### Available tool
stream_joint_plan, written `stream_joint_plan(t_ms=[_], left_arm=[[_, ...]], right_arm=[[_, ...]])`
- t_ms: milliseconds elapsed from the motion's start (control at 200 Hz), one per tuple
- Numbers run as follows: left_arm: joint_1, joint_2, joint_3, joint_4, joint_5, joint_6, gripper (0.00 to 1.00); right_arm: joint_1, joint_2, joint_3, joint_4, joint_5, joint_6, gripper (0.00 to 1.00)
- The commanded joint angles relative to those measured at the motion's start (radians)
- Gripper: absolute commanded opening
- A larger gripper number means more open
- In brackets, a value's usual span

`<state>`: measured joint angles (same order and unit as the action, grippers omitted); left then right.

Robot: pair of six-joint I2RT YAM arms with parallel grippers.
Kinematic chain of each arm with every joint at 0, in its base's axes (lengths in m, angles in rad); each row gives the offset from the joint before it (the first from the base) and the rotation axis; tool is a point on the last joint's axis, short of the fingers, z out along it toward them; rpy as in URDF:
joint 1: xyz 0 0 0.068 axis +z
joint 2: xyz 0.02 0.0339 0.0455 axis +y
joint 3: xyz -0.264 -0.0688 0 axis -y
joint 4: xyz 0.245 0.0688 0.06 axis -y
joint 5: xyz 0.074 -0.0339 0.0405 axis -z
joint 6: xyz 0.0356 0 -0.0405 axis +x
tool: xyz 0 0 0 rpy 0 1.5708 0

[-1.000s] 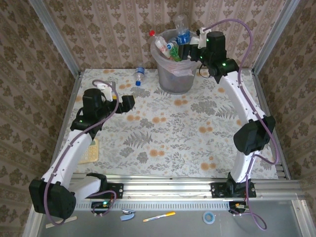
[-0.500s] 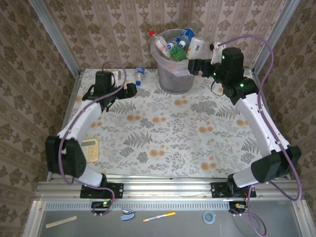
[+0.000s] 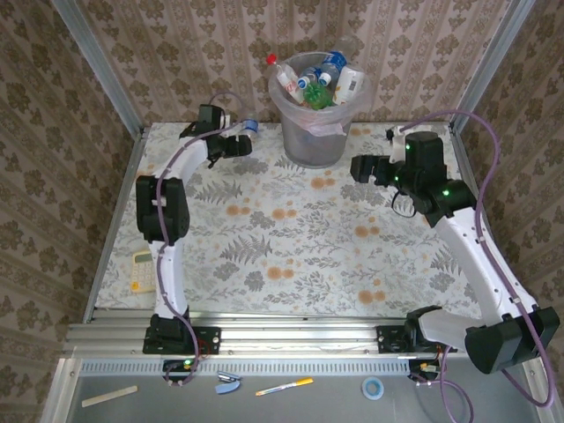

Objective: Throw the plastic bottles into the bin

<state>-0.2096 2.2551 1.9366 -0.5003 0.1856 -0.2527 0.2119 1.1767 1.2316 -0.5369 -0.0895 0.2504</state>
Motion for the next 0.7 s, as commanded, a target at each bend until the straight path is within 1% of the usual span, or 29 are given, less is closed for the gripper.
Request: stream_joint_plan(t_ms=[0,60,240,290,355,415,455,590,695], left_arm=[[-0.001,0.061,0.120,-0.067,-0.009,0.020,0.92],[-0.004,0.116,0.192,-0.093,-0.021,0.020,0.92],[-0.016,0.253,0.346,-0.095,0.015,-0.018,0.93],[-0.019,0.289,0.393,-0.104,0.020,-0.033,0.91],[-0.023,0.337,0.450,-0.123,0.025,-0.042,0.84],[-0.027,0.374,0.488,-0.142,0.025,-0.052,0.81],[-0.029,0.390,0.503,-0.149,0.026,-0.058,0.78],[-0.030,0.411,0.509,-0.150,-0.004,-0.067,0.63],[-0.030,0.416,0.508,-0.150,-0.020,-0.068,0.56]], right_arm=[[-0.004,-0.019,-0.044,-0.045,0.006,0.031,1.00],[-0.004,-0.022,-0.059,-0.039,-0.002,0.036,1.00],[-0.004,-0.013,-0.076,-0.028,-0.016,0.042,1.00],[-0.004,-0.008,-0.079,-0.025,-0.022,0.042,1.00],[-0.004,0.000,-0.080,-0.023,-0.026,0.040,1.00],[-0.006,0.006,-0.078,-0.021,-0.024,0.038,1.00],[-0.005,0.010,-0.077,-0.019,-0.024,0.034,1.00],[-0.008,0.020,-0.064,-0.009,-0.023,0.031,1.00],[-0.010,0.030,-0.060,-0.006,-0.029,0.030,1.00]])
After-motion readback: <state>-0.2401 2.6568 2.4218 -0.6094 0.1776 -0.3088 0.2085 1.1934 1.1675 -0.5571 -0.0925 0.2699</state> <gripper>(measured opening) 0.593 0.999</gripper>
